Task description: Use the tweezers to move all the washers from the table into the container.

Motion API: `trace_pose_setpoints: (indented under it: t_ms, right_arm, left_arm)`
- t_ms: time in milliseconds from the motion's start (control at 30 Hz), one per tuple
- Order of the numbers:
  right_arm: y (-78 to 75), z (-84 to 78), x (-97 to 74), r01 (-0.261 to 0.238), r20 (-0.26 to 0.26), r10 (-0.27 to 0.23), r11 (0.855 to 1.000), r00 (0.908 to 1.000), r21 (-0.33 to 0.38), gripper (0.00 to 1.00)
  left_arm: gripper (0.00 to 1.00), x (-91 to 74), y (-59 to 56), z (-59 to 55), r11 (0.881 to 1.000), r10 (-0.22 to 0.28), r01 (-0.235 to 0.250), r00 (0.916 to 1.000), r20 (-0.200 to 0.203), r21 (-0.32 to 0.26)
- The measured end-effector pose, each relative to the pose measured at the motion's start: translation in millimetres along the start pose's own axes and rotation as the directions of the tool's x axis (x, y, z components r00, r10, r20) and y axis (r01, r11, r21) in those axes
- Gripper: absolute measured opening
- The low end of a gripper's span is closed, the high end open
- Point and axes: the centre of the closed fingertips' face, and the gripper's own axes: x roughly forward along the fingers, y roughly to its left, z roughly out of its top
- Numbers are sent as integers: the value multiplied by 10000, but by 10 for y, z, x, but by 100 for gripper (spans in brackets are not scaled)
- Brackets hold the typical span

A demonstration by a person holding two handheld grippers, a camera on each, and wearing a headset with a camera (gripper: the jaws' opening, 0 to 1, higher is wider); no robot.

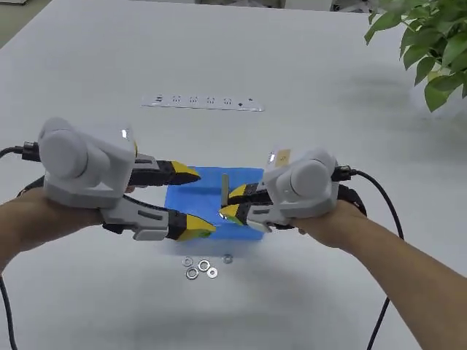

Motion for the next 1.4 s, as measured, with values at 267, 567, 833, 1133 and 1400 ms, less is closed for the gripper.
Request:
trace_pose_setpoints:
  t_ms: [267, 567, 833, 1133, 1400]
  right_arm:
    - [-31, -50, 43, -94, -80, 94, 10000, 9999, -6, 9]
    - [-46, -74, 99, -313, -88, 314, 9995, 9995, 50, 9]
    - [-59, -119, 140, -451, -166, 450, 9990, 9988, -48, 9]
    - [-96, -142, 184, -565, -256, 561, 9983, 9981, -148, 10]
    - [-119, -150, 237, -682, -330, 673, 9973, 9972, -270, 10]
  left_arm:
    - [39, 71, 124, 18, 9998, 196, -195, 9998, -45, 91]
    - [27, 139, 249, 31, 9995, 263, -260, 9994, -205, 161]
    - [22, 230, 273, -1, 9991, 15, 3, 9991, -417, 434]
    - [17, 298, 316, 41, 9970, -209, 241, 9988, -440, 736]
    - [14, 325, 352, 22, 9953, -370, 423, 9975, -609, 877]
